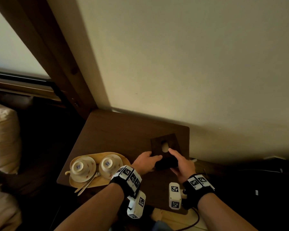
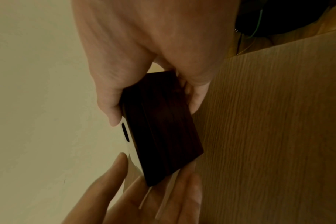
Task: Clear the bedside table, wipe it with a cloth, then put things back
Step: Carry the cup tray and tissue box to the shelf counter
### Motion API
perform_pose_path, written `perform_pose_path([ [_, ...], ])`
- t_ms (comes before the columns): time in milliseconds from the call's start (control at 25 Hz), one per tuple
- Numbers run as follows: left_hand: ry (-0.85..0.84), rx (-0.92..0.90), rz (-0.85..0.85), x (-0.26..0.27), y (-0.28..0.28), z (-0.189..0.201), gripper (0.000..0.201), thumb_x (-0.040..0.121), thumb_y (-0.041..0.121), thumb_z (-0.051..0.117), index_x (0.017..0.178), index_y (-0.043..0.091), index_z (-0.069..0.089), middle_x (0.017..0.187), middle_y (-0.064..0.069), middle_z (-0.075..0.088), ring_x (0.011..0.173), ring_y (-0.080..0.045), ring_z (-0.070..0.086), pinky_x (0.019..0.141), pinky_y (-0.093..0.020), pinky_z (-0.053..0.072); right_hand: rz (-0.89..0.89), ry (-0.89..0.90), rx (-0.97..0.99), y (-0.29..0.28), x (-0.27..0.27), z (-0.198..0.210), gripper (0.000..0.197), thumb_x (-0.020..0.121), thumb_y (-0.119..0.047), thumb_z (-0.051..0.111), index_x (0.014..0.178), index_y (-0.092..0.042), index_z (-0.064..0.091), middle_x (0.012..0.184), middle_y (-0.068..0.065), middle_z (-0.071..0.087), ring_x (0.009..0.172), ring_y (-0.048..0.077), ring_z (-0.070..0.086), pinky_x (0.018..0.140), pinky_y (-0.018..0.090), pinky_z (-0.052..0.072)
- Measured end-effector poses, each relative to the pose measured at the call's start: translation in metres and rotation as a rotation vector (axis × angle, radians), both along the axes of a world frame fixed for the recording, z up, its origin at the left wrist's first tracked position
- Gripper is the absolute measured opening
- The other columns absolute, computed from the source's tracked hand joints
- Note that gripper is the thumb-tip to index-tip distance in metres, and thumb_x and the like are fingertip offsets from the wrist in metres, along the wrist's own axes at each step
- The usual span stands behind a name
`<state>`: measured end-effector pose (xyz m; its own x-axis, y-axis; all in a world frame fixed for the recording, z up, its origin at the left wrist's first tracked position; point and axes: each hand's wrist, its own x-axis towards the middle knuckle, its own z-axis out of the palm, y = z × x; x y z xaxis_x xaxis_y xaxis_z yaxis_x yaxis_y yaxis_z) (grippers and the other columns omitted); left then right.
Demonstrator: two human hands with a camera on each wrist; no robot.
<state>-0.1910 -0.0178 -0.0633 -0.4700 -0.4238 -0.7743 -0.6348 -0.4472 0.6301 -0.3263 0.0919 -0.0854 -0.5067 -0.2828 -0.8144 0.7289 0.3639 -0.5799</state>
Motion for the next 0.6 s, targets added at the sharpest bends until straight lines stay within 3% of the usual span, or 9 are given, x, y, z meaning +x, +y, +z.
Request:
perform_pose_path([
  [120, 0.039, -0.017, -0.024, 0.009, 0.006, -0.002, 0.020, 0.100, 0.038, 0.064, 0.115, 0.026, 0.060, 0.120, -0.004, 0.073, 0.111, -0.023, 0.073, 0.101, -0.044, 0.059, -0.004, 0.007, -0.044, 0.001, 0.001, 0.002, 0.067, 0.075, -0.029, 0.093, 0.131, -0.007, 0.063, 0.123, 0.019, 0.071, 0.108, 0.037, 0.072, 0.087, 0.050, 0.065],
  [200, 0.041, -0.031, -0.039, 0.027, 0.011, -0.008, 0.021, 0.101, 0.037, 0.062, 0.121, 0.032, 0.057, 0.120, -0.002, 0.073, 0.113, -0.021, 0.073, 0.096, -0.038, 0.061, 0.008, 0.020, -0.049, 0.002, -0.001, 0.001, 0.068, 0.076, -0.031, 0.093, 0.133, -0.009, 0.062, 0.125, 0.019, 0.070, 0.110, 0.039, 0.072, 0.096, 0.056, 0.063],
  [280, 0.013, 0.000, 0.016, 0.061, 0.013, -0.018, 0.025, 0.104, 0.034, 0.060, 0.125, 0.023, 0.063, 0.120, -0.002, 0.075, 0.111, -0.019, 0.074, 0.088, -0.031, 0.061, 0.020, 0.037, -0.051, 0.005, -0.006, -0.001, 0.072, 0.074, -0.032, 0.094, 0.135, -0.011, 0.062, 0.128, 0.018, 0.070, 0.114, 0.038, 0.071, 0.098, 0.058, 0.061],
  [360, -0.045, 0.082, 0.198, 0.109, 0.010, -0.036, 0.028, 0.103, 0.033, 0.061, 0.120, 0.011, 0.068, 0.109, -0.005, 0.080, 0.099, -0.021, 0.078, 0.085, -0.036, 0.063, 0.026, 0.029, -0.065, 0.008, -0.009, -0.001, 0.066, 0.076, -0.031, 0.093, 0.132, -0.013, 0.062, 0.132, 0.017, 0.069, 0.119, 0.038, 0.068, 0.101, 0.058, 0.059],
  [480, -0.186, 0.151, 0.546, 0.175, 0.005, -0.062, 0.034, 0.102, 0.024, 0.064, 0.117, -0.006, 0.069, 0.086, -0.015, 0.079, 0.076, -0.029, 0.075, 0.075, -0.043, 0.061, 0.035, -0.012, -0.115, 0.012, -0.013, 0.003, 0.044, 0.085, -0.028, 0.086, 0.119, -0.017, 0.062, 0.133, 0.018, 0.067, 0.122, 0.038, 0.066, 0.107, 0.060, 0.054],
  [600, -0.285, 0.179, 0.786, 0.203, 0.002, -0.075, 0.031, 0.101, 0.019, 0.065, 0.105, -0.012, 0.064, 0.085, -0.025, 0.072, 0.074, -0.039, 0.072, 0.089, -0.058, 0.061, 0.018, -0.034, -0.164, 0.016, -0.013, 0.009, 0.032, 0.091, -0.025, 0.080, 0.117, -0.018, 0.062, 0.132, 0.017, 0.066, 0.119, 0.036, 0.065, 0.111, 0.061, 0.050],
])
